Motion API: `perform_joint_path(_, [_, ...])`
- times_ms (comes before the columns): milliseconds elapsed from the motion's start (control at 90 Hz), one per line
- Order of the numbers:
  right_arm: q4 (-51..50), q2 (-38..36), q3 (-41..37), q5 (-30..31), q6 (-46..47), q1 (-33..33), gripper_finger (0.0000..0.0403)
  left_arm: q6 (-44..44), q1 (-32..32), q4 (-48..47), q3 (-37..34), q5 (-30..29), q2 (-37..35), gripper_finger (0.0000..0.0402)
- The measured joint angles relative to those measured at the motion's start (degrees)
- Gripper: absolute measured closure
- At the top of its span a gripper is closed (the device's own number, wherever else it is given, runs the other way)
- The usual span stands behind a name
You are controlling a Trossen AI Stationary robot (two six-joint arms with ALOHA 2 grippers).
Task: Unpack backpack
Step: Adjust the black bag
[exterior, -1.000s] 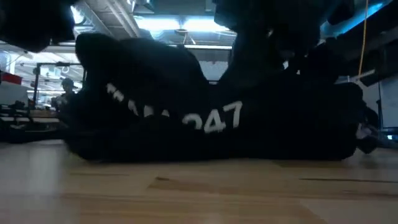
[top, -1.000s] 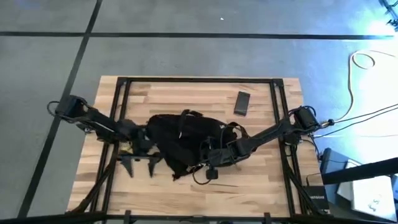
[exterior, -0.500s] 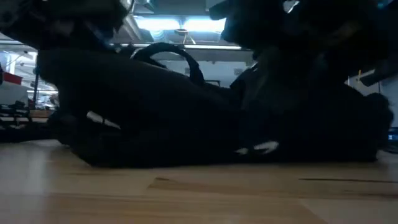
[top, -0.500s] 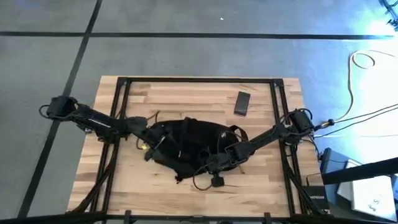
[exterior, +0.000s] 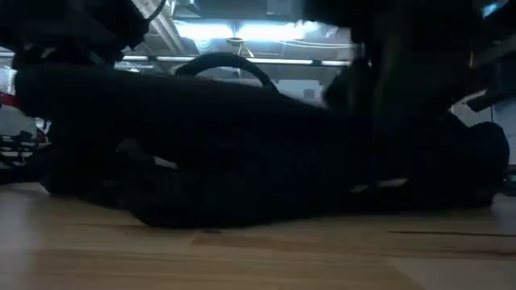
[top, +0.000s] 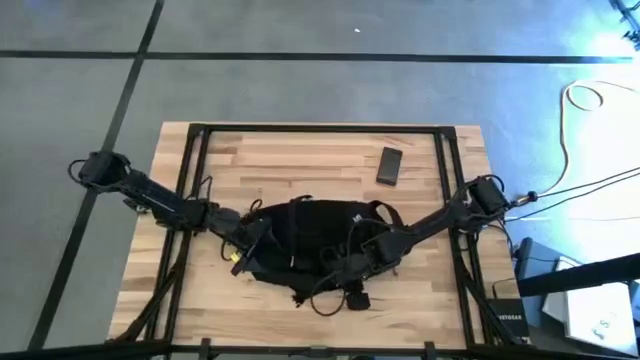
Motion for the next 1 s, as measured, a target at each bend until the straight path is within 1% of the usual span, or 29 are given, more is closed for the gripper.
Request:
perform_joint_path(56, [-2.05, -1.2, 2.26, -0.63, 0.14, 0.43, 0.0259, -2.08, -1.32, -0.14, -0.04, -2.38, 1.05, 0.005])
perform_joint_path(100, [-5.48, -2.07, 4.03, -0.02, -0.31, 0.5, 0.0233, -3.81, -2.32, 0.01, -0.04, -3.7, 1.93, 0.005])
perform_joint_path(200, [-14.01, -3.7, 7.2, 7.12, -0.53, 1.67, 0.0183, -6.16, -4.6, 0.71, -0.04, -7.03, 3.96, 0.005])
perform_joint_path(278, [-18.67, -4.92, 9.24, 12.42, -0.64, 2.6, 0.0156, -6.34, -6.08, 1.23, -0.04, -9.11, 5.44, 0.005])
perform_joint_path(378, [-20.19, -6.59, 10.36, 19.14, -0.71, 3.02, 0.0141, -6.41, -7.26, 4.12, -0.04, -10.26, 7.94, 0.005])
perform_joint_path(444, [-18.87, -6.8, 10.43, 25.49, -0.83, 2.98, 0.0139, -6.5, -7.62, 7.19, -0.04, -10.26, 9.84, 0.005])
perform_joint_path(522, [-13.48, -6.8, 9.87, 36.16, -0.45, 2.85, 0.0144, -6.2, -7.96, 10.61, -0.02, -10.21, 12.13, 0.005])
perform_joint_path(567, [-8.51, -6.45, 9.21, 39.84, 0.44, 2.69, 0.0148, -5.87, -8.08, 11.67, 0.23, -9.92, 13.23, 0.005])
perform_joint_path(600, [-4.59, -6.1, 8.84, 40.36, 0.35, 2.35, 0.0151, -5.6, -8.1, 12.4, 0.54, -9.36, 14.13, 0.005])
perform_joint_path(644, [-0.48, -5.2, 8.17, 39.54, -0.82, 2.08, 0.0156, -5.22, -8.1, 12.85, 1.22, -8.45, 15.19, 0.005])
perform_joint_path(689, [2.52, -4.21, 7.69, 38.45, -1.11, 1.85, 0.0162, -4.74, -8.1, 13.67, 1.77, -7.31, 16.02, 0.005])
perform_joint_path(756, [6.52, -2.69, 7.26, 38.54, -1.17, 1.69, 0.0172, -4.06, -8.1, 15.72, 2.84, -4.51, 17.26, 0.005])
perform_joint_path(867, [9.31, 0.25, 7.31, 37.99, -1.12, 1.7, 0.0196, -1.89, -8.12, 18.82, 5.15, 0.6, 18.85, 0.005])
perform_joint_path(1000, [9.32, 4.35, 7.18, 33.44, 1.6, 1.69, 0.0218, 2.44, -8.16, 19.29, 7.19, 1.39, 19.27, 0.005])
